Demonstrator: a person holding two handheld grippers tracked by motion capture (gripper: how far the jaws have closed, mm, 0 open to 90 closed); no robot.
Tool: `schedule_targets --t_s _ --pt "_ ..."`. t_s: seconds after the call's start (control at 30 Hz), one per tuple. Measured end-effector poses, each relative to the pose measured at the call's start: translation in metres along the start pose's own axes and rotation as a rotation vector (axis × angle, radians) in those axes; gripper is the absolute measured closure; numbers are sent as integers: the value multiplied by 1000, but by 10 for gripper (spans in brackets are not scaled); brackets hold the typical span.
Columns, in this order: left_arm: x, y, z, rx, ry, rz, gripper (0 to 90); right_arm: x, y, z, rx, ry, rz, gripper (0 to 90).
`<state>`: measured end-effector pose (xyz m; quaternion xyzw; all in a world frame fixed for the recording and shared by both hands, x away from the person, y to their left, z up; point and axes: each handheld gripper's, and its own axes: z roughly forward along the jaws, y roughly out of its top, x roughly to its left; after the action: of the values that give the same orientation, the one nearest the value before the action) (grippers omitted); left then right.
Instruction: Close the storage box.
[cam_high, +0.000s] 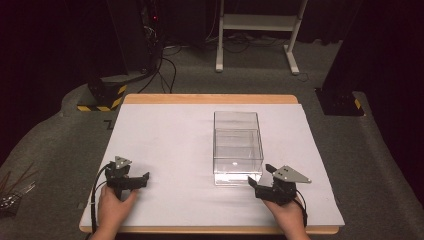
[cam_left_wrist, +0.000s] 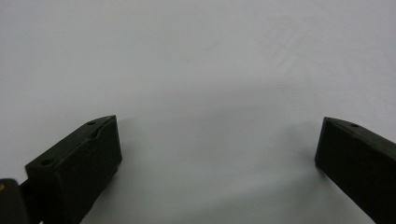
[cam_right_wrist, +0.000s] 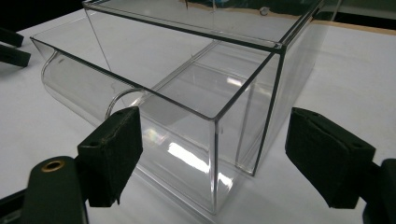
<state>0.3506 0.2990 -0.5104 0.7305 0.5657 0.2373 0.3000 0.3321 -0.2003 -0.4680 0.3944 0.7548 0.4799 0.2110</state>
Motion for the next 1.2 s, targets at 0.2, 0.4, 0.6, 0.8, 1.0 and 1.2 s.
schedule_targets --t_s 0.2,0.4,0.6,0.8,1.0,1.2 --pt "0 0 0 0 0 0 5 -3 2 5 -2 -7 8 193" --pt "0 0 0 0 0 -1 5 -7 5 10 -2 -15 11 193" --pt "0 0 0 0 0 -1 6 -10 8 15 1 -22 19 193" --pt "0 0 0 0 0 -1 5 -14 10 22 -7 -35 33 193" --pt "0 0 0 0 0 -1 5 -16 11 26 -4 -42 37 193" --pt "0 0 0 0 0 -1 5 -18 12 30 3 -50 39 193"
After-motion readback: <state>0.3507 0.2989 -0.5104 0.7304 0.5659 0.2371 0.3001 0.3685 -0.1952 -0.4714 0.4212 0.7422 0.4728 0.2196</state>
